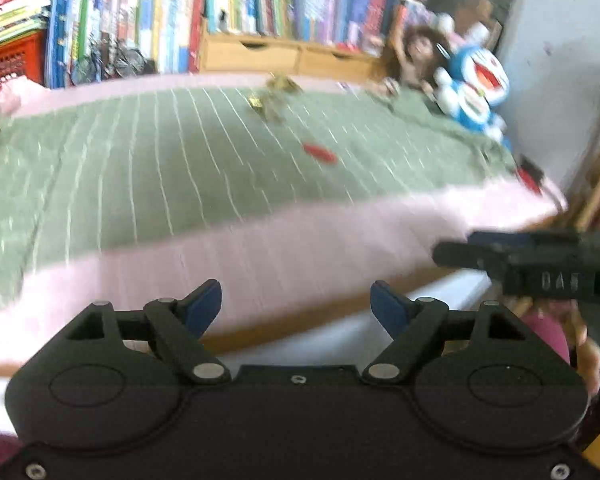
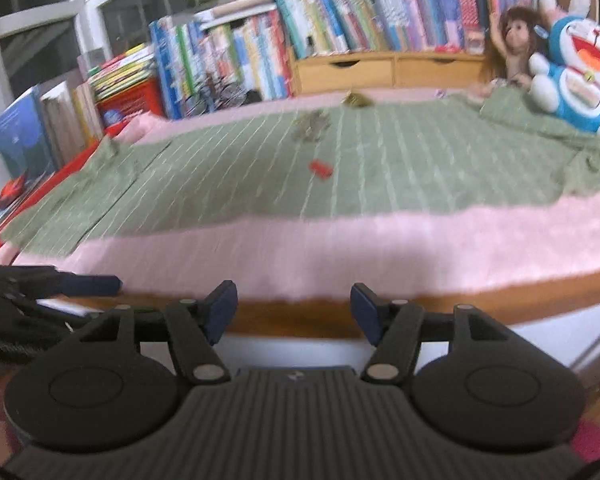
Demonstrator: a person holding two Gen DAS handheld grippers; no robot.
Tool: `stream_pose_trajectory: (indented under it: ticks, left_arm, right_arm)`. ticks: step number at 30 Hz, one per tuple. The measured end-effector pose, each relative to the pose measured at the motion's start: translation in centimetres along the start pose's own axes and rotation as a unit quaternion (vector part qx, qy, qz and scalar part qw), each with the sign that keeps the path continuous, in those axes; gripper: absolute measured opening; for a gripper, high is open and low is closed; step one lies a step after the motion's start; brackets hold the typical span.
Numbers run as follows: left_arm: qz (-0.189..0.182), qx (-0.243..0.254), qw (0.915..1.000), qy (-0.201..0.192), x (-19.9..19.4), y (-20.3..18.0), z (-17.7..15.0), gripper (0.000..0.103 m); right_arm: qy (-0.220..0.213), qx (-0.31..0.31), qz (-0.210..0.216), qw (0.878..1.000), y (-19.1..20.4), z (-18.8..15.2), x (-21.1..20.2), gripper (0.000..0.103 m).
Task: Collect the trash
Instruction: 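Raise both open tools back over the blanket, then grasp the clear plastic wrapper with the left tool while the right tool grasps the other red piece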
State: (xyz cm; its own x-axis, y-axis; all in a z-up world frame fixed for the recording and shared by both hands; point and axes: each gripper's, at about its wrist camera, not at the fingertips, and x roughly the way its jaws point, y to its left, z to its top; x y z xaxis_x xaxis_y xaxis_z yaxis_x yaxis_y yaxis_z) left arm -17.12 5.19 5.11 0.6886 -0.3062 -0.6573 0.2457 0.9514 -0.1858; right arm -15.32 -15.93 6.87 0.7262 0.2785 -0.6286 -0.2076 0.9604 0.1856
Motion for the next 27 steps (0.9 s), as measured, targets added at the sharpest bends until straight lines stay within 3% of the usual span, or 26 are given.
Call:
stream_pose_trajectory:
  ticks: [9,12,15,20,22,24,27]
  left_arm:
    - [0.013,-0.007,0.9993,-0.036,5.6,1.4,9.8,0.08]
    - [0.005,-0.005,0.9995,-0.032,9.2,1.3,12.9,0.077]
    - [0.004,-0.019,0.9997,-0.018,13.5,1.4,15.6,0.073]
    - [0.017,-0.017,0.9997,0.0,19.9,1.3,18.0,0.069]
    - [0.025,-0.015,0.9995,0.01,22.2,1.3,18.4,0.062]
    - [0.032,-0.015,0.9991,0.022,24.1,1.3,18.6,0.049]
    - [0.036,-0.015,0.9988,0.031,26.3,1.6,18.8,0.047]
  right_arm:
    - [-0.018,-0.017,-0.014,1.0,-1.6,5.3,3.9,0.072]
    - [-0.013,-0.03,-0.023,0.999,-1.7,6.4,5.8,0.05]
    - [-0.008,-0.043,-0.024,0.999,-1.8,7.1,8.2,0.045]
    - [-0.006,-0.064,-0.012,0.998,-1.7,7.8,11.5,0.044]
    - [-0.004,-0.069,-0.007,0.998,-1.8,8.0,12.4,0.044]
    - [-0.001,-0.073,-0.004,0.997,-1.8,8.3,13.4,0.045]
    - [0.009,-0.079,0.003,0.997,-1.8,8.5,14.7,0.045]
